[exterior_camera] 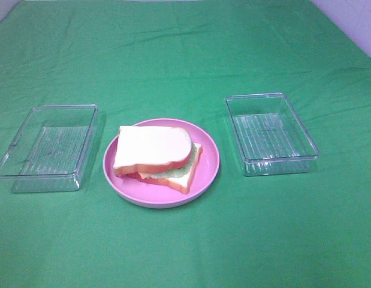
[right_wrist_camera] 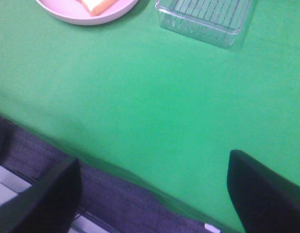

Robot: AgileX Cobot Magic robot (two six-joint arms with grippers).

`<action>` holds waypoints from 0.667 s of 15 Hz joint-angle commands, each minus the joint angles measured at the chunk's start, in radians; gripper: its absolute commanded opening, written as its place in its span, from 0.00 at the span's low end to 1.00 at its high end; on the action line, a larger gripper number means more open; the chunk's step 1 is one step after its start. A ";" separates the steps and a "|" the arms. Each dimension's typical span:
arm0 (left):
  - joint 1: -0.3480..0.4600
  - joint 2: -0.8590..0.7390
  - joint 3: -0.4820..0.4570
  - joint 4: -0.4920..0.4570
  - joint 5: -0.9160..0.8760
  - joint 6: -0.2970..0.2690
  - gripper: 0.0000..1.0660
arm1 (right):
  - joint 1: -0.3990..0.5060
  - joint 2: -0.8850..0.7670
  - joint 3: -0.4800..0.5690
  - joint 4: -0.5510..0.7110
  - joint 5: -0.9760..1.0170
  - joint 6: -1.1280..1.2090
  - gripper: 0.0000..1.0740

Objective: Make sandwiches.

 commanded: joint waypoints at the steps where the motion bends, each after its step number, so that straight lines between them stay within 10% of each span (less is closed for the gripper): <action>1: -0.001 -0.007 0.002 -0.014 -0.010 0.012 0.72 | 0.000 -0.088 0.012 0.008 -0.029 -0.039 0.72; 10: -0.001 -0.007 0.001 -0.025 -0.010 0.012 0.72 | 0.000 -0.116 0.025 0.008 -0.046 -0.065 0.72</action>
